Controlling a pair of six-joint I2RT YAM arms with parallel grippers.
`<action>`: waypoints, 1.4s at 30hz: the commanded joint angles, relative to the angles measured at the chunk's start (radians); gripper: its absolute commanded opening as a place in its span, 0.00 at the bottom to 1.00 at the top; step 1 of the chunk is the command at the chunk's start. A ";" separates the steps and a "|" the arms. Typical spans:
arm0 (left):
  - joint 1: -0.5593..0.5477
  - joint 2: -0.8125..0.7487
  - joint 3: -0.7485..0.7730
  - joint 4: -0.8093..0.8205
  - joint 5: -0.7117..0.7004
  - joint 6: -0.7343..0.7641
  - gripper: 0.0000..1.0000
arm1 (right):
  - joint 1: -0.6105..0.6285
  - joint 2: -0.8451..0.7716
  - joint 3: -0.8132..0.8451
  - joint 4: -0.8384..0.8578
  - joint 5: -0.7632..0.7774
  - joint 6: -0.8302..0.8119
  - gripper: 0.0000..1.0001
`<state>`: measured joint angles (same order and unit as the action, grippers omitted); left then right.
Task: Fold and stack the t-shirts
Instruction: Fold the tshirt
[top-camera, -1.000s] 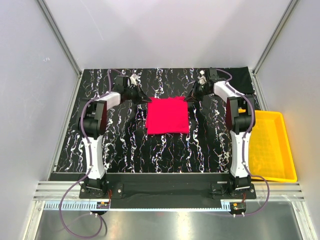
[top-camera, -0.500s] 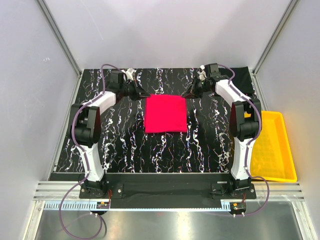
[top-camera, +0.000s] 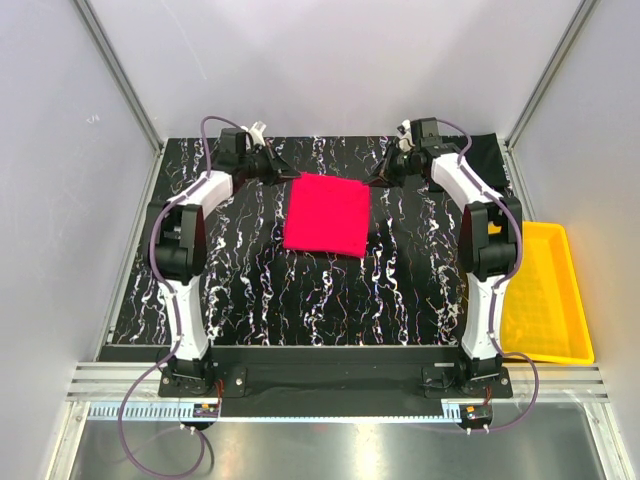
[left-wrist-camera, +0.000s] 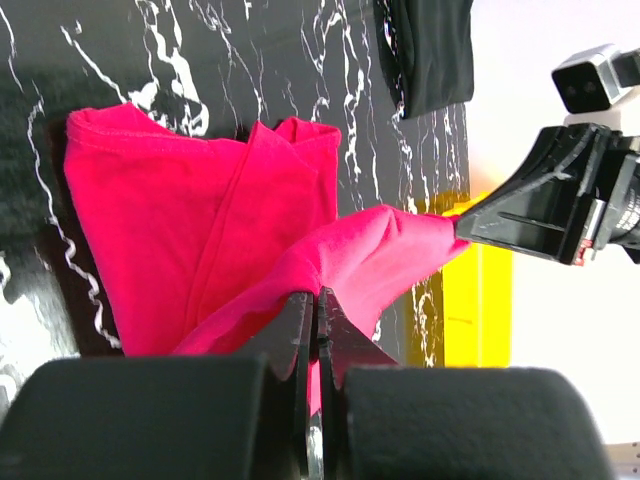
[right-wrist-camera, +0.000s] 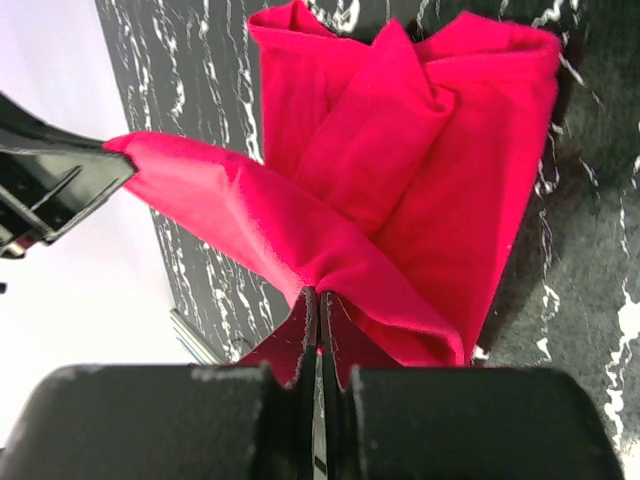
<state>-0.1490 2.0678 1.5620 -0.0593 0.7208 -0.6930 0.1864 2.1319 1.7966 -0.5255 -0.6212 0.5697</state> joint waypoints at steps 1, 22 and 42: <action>0.005 0.058 0.079 0.027 0.035 -0.019 0.00 | -0.011 0.045 0.086 -0.004 -0.008 0.009 0.00; 0.032 0.477 0.670 -0.109 -0.047 -0.030 0.38 | -0.087 0.492 0.611 -0.124 -0.060 -0.010 0.37; -0.060 -0.539 -0.448 -0.275 -0.141 0.182 0.45 | -0.084 0.681 0.859 -0.023 -0.046 0.128 0.38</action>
<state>-0.1745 1.6165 1.2285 -0.3210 0.5617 -0.5358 0.0982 2.7602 2.5996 -0.6506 -0.6559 0.6132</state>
